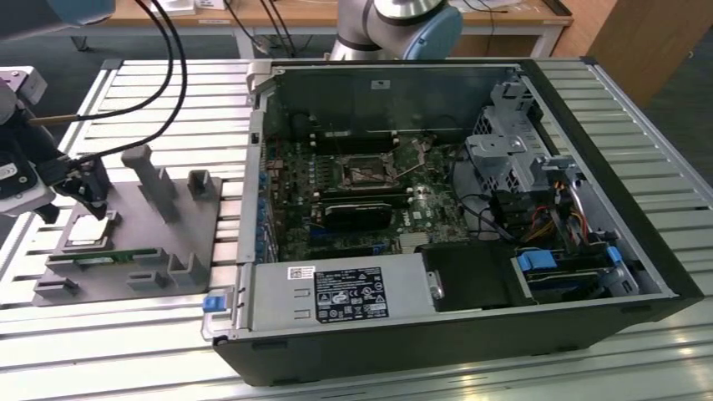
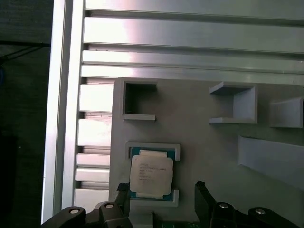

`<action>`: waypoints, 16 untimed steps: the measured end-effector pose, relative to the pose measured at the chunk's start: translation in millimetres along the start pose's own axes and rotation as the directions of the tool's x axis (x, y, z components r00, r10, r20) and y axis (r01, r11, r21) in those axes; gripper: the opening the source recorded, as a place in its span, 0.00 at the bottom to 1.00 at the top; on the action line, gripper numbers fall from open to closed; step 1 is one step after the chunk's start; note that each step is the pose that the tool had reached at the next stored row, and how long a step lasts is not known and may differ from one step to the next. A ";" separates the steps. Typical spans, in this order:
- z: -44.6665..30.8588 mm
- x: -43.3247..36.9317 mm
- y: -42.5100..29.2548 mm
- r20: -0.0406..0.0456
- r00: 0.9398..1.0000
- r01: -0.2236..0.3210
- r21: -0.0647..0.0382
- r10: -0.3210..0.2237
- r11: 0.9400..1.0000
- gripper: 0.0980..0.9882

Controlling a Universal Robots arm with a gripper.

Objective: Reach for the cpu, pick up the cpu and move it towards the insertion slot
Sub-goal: 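Pick up the cpu and move it towards the insertion slot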

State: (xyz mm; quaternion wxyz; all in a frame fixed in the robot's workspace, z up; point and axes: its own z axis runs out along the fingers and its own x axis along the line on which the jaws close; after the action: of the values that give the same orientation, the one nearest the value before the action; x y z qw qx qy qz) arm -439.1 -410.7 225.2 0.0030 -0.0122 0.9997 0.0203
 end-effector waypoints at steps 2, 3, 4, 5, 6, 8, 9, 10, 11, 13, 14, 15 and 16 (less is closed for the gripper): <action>3.0 -0.2 0.0 0.000 1.000 0.001 0.000 -0.001 1.000 0.62; 4.9 -0.3 -0.1 0.000 1.000 0.002 0.000 -0.002 1.000 0.62; 6.7 -0.2 -0.2 0.000 1.000 0.002 0.000 -0.002 1.000 0.62; 8.4 -0.1 -0.3 0.000 1.000 0.002 0.000 -0.002 1.000 0.62; 10.2 0.0 -0.4 0.000 1.000 0.002 0.000 -0.002 1.000 0.62; 13.1 0.6 -0.4 0.000 1.000 0.002 0.000 -0.002 1.000 0.62; 13.8 1.1 -0.4 0.001 1.000 0.002 0.000 -0.002 1.000 0.62; 15.1 1.2 -0.2 0.001 1.000 0.002 0.000 -0.002 1.000 0.62; 15.9 1.6 -0.2 0.001 1.000 0.002 0.000 -0.002 1.000 0.62; 17.5 3.1 0.1 0.001 1.000 0.002 0.000 -0.002 1.000 0.62; 18.3 4.6 0.1 0.001 1.000 0.002 0.000 -0.002 1.000 0.63; 19.3 7.1 0.1 0.001 1.000 0.002 0.000 -0.002 1.000 0.63; 20.7 8.6 0.1 0.001 1.000 0.002 0.000 -0.002 1.000 0.70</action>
State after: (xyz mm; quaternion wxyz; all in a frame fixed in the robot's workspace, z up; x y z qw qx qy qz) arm -447.5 -409.9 204.4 0.0037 -0.0130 0.9997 0.0203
